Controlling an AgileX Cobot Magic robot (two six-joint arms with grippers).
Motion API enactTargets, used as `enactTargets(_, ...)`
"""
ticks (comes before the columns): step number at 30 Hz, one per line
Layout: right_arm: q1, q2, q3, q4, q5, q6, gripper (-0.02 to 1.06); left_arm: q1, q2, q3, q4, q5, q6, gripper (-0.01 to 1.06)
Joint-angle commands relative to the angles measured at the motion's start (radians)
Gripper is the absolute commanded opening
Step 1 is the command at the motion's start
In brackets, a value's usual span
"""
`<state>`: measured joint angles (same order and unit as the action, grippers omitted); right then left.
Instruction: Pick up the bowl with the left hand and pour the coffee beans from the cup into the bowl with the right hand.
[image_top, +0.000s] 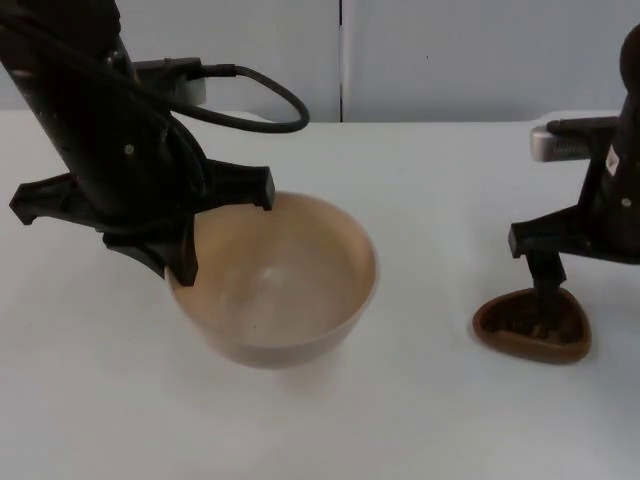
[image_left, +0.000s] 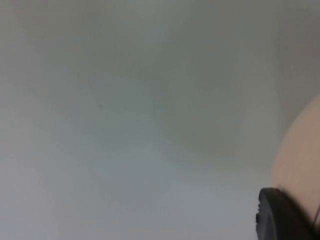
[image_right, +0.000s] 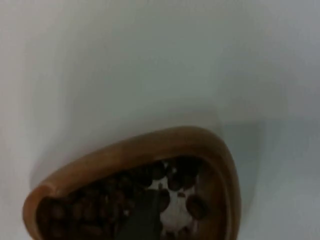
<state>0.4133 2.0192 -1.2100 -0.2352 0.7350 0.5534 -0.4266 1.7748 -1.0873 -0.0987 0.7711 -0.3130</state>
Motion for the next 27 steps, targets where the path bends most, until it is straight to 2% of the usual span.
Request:
enactTargets(1,0.002,0.021,-0.005,-0.011,-0.030,0.014,0.85,-0.005,-0.008,-0.005,-0.005,-0.008,-0.008,0.00)
enactTargets(7,0.002,0.046,-0.005,-0.003,-0.048,0.019,0.82,-0.005,0.000,-0.005,-0.005,-0.010,-0.008,0.00)
enactTargets(12,0.002,0.073,-0.005,0.002,-0.053,0.019,0.74,-0.005,0.004,-0.005,-0.005,-0.010,-0.008,0.00)
enactTargets(17,0.002,0.086,-0.005,0.002,-0.059,0.022,0.47,-0.005,0.004,-0.005,-0.005,-0.010,-0.008,0.00)
enactTargets(18,0.002,0.086,-0.005,0.002,-0.059,0.022,0.47,-0.005,0.004,-0.005,-0.005,-0.010,-0.008,0.00)
enactTargets(21,0.004,0.086,-0.005,0.002,-0.066,0.022,0.32,-0.005,0.004,-0.005,-0.005,-0.010,-0.008,0.00)
enactTargets(22,0.004,0.086,-0.005,0.002,-0.066,0.022,0.32,-0.005,0.004,-0.005,-0.005,-0.010,-0.008,0.00)
enactTargets(27,0.004,0.086,-0.005,0.002,-0.069,0.022,0.09,-0.005,0.004,-0.005,-0.012,-0.010,-0.008,0.00)
